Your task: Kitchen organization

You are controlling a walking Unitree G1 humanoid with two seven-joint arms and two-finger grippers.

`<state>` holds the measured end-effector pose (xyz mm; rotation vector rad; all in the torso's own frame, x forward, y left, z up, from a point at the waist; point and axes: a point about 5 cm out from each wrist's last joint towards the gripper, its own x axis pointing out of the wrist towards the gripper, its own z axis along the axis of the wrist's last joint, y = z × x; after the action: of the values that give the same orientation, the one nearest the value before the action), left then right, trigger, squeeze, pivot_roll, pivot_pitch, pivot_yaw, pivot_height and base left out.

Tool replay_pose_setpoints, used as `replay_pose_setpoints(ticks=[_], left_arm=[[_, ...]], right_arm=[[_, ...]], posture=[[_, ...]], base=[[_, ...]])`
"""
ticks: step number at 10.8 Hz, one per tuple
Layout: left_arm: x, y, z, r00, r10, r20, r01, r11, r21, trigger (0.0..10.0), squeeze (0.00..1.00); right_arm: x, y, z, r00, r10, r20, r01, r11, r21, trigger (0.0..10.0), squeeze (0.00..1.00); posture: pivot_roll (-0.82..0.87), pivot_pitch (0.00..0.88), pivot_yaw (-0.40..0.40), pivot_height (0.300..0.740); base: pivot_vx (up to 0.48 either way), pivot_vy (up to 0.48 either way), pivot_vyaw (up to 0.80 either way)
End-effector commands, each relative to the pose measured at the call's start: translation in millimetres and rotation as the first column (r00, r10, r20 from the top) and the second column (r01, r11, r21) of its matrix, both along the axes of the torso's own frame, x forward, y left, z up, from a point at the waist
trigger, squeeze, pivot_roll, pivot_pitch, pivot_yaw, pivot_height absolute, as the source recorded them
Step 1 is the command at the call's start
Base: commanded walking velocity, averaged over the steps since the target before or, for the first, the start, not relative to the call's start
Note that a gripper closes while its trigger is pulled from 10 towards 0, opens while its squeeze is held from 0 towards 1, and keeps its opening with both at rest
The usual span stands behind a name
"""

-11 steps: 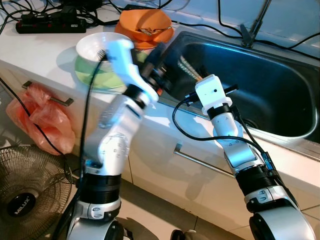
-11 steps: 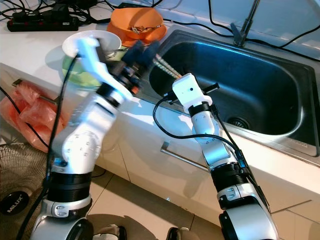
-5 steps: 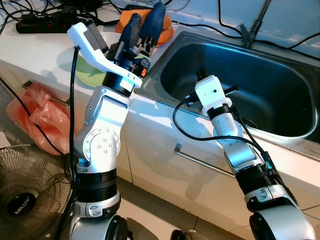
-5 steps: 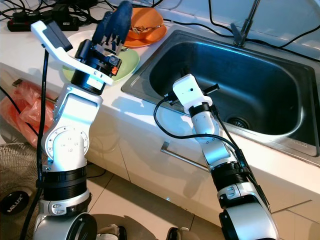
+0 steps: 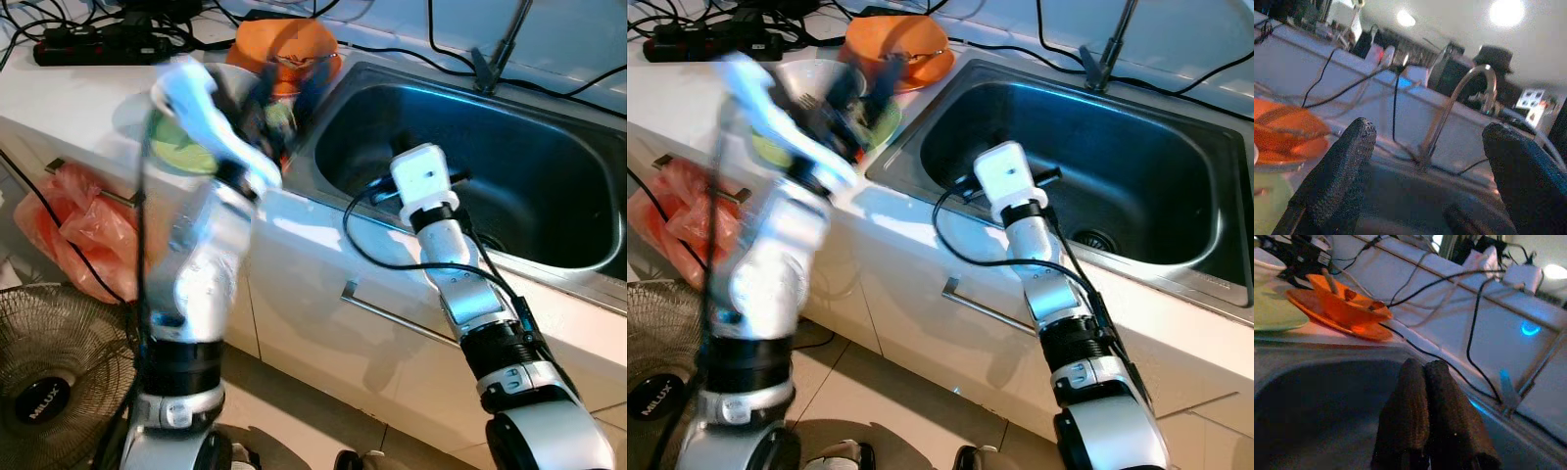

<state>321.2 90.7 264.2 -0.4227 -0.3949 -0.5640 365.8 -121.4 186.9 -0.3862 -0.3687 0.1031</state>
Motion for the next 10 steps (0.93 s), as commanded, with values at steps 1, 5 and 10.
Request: replay_pose_setpoints(ticks=[1,5,10], left_arm=[[-1.8,-4.8,1.1,1.0,0.0,0.014,-0.001,0.999,0.037,10.0,0.0],[0.7,-7.5,-4.0,0.999,0.036,0.018,-0.038,0.992,0.116,10.0,0.0],[2.6,-8.4,-11.5,0.998,0.059,0.014,-0.06,0.982,0.177,10.0,0.0]], right_arm=[[5.2,-7.5,3.5,0.999,-0.014,-0.043,0.019,0.993,0.114,10.0,0.0],[23.2,-27.4,17.0,0.985,-0.02,-0.173,0.096,0.89,0.445,10.0,0.0],[38.5,-32.6,20.4,0.967,-0.021,-0.253,0.124,0.908,0.399,10.0,0.0]], posture=[[0.09,0.113,-0.035,0.74],[0.09,0.11,-0.037,0.74],[0.09,0.111,-0.042,0.74]], base=[[0.0,0.0,0.0],[0.0,0.0,0.0],[0.0,0.0,0.0]])
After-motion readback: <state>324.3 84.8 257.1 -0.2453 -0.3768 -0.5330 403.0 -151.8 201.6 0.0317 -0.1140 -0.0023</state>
